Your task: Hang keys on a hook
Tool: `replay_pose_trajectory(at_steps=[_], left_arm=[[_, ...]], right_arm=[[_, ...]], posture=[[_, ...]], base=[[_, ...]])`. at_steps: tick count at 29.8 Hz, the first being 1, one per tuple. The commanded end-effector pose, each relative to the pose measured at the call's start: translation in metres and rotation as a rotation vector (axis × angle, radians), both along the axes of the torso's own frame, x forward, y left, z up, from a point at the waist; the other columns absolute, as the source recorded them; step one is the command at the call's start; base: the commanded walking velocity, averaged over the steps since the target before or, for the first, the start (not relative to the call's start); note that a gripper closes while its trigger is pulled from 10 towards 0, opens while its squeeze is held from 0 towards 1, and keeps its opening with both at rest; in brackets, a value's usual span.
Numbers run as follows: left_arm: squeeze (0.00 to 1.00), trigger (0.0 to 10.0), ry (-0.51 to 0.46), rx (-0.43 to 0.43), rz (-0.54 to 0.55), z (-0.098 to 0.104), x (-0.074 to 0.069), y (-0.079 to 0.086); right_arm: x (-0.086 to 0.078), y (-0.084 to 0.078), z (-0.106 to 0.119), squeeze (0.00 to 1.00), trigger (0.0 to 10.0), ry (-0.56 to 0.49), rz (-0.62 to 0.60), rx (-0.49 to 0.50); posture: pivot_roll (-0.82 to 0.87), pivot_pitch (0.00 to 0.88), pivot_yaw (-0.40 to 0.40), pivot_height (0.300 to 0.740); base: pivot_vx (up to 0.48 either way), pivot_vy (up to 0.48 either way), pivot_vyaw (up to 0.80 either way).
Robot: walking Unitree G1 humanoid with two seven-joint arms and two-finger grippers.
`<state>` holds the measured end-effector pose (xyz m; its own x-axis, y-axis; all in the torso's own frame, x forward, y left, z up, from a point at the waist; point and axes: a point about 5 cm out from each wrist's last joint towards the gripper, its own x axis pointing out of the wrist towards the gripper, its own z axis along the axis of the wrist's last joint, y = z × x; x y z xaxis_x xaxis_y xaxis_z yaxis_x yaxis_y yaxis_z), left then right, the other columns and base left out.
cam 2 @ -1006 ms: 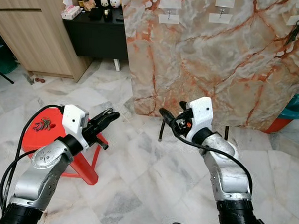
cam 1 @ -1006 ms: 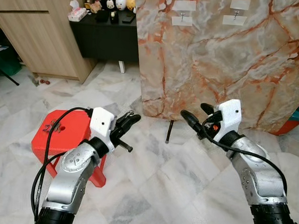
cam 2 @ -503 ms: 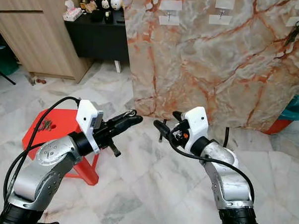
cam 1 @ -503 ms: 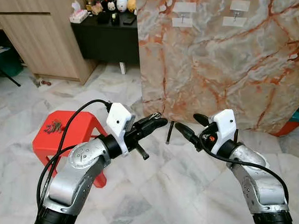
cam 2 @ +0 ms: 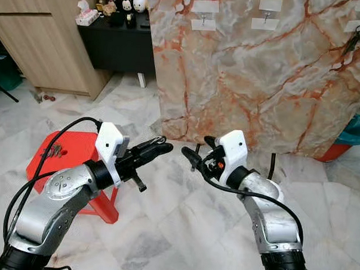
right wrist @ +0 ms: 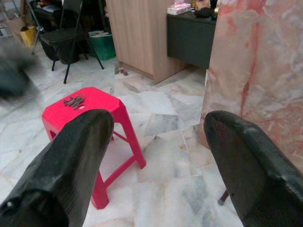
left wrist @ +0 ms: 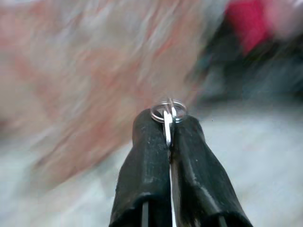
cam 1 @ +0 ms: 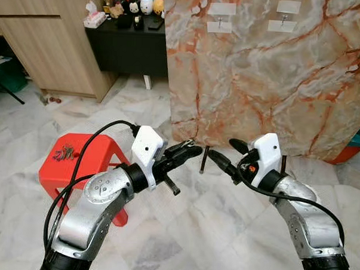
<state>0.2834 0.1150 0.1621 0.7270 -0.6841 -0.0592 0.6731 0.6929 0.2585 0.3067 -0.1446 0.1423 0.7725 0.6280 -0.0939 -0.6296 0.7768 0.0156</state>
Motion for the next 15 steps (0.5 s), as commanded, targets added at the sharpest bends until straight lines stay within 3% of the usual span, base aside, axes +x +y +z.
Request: replay_pose_trajectory(at_steps=[1, 4, 6, 7, 8, 10, 11, 12, 13, 14, 15], left_arm=[[0.0, 10.0, 0.108, 0.35, 0.2, -0.068, 0.001, 0.039], [0.0, 10.0, 0.224, 0.529, 0.271, -0.111, -0.014, 0.066], [0.0, 10.0, 0.323, 0.562, 0.323, -0.135, -0.029, 0.082], [0.0, 10.0, 0.386, 0.622, 0.334, -0.152, -0.043, 0.092], [0.0, 10.0, 0.386, 0.622, 0.334, -0.152, -0.043, 0.092], [0.0, 10.0, 0.627, 0.718, 0.393, -0.196, -0.087, 0.118], [0.0, 10.0, 0.706, 0.758, 0.4, -0.208, -0.103, 0.126], [0.0, 10.0, 0.706, 0.758, 0.4, -0.208, -0.103, 0.126], [0.0, 10.0, 0.806, 0.826, 0.343, -0.224, -0.129, 0.13], [0.0, 10.0, 0.934, 0.845, 0.316, -0.238, -0.158, 0.134], [0.0, 10.0, 1.019, 0.849, 0.302, -0.246, -0.178, 0.135]], right_arm=[[0.002, 0.007, 0.002, 0.0, 10.0, -0.003, 0.008, 0.003], [0.003, 0.01, 0.002, 0.0, 10.0, -0.002, 0.008, 0.002], [0.002, 0.011, 0.002, 0.0, 10.0, 0.003, 0.007, 0.001], [0.002, 0.013, 0.001, 0.0, 10.0, 0.006, 0.01, -0.002], [0.002, 0.013, 0.001, 0.0, 10.0, 0.006, 0.01, -0.002], [0.002, 0.017, 0.0, 0.0, 10.0, 0.012, 0.025, -0.003], [0.002, 0.019, 0.0, 0.0, 10.0, 0.014, 0.031, -0.002], [0.002, 0.019, 0.0, 0.0, 10.0, 0.014, 0.031, -0.002], [0.001, 0.021, 0.0, 0.0, 10.0, 0.013, 0.04, -0.012], [0.002, 0.024, 0.0, 0.0, 10.0, 0.015, 0.047, -0.014], [0.002, 0.025, 0.001, 0.0, 10.0, 0.015, 0.052, -0.014]], posture=[[0.11, 0.089, 0.053, 0.74], [0.11, 0.091, 0.054, 0.74], [0.12, 0.094, 0.056, 0.74], [0.12, 0.099, 0.055, 0.74], [0.12, 0.099, 0.055, 0.74], [0.12, 0.104, 0.051, 0.74], [0.12, 0.104, 0.051, 0.74], [0.12, 0.104, 0.051, 0.74], [0.12, 0.108, 0.049, 0.74], [0.13, 0.106, 0.044, 0.74], [0.13, 0.106, 0.044, 0.74]], base=[[0.0, 0.0, 0.0], [0.0, 0.0, 0.0], [0.0, 0.0, 0.0], [0.0, 0.0, 0.0], [0.0, 0.0, 0.0], [0.0, 0.0, 0.0], [0.0, 0.0, 0.0], [0.0, 0.0, 0.0], [0.0, 0.0, 0.0], [0.0, 0.0, 0.0], [0.0, 0.0, 0.0]])
